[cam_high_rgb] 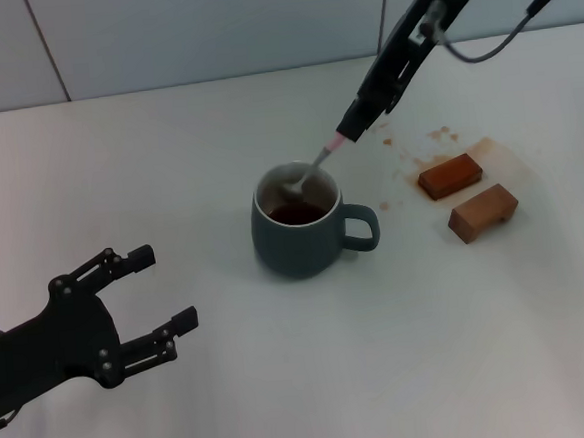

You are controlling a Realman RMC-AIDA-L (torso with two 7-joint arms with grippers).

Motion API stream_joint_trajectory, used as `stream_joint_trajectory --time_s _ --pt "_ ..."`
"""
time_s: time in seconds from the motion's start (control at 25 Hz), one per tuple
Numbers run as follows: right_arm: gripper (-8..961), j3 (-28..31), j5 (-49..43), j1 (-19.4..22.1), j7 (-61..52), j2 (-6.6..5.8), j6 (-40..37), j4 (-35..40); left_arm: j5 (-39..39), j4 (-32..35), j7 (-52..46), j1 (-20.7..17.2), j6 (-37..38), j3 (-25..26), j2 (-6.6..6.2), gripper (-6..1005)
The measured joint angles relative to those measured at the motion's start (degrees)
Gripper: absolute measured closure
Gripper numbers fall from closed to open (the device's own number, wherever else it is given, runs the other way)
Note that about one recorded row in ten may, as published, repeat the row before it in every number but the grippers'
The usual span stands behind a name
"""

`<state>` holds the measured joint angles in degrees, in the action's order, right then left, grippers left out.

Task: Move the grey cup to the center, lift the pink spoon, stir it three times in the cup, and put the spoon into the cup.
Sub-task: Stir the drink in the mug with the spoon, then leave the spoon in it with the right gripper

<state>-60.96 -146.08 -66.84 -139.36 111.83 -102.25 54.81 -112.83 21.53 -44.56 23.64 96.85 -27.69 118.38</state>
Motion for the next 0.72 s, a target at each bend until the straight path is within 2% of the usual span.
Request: stream_joint_trajectory --time_s 0.28,0.48,0.72 --pt "824 -3.0 -3.4 -3.5 1.6 2.04 3.9 -6.9 0.0 -0.6 0.0 0.5 -0.2 0.0 0.0 139" --pt "822 -3.7 -5.6 -5.1 2.1 2.7 7.3 -9.0 -0.1 -0.6 0.0 0.7 -0.3 0.0 -0.01 139" --pt "820 -3.7 -9.3 -6.5 1.9 2.96 7.8 -10.5 -0.1 -0.7 0.0 0.7 -0.4 0.0 -0.01 140"
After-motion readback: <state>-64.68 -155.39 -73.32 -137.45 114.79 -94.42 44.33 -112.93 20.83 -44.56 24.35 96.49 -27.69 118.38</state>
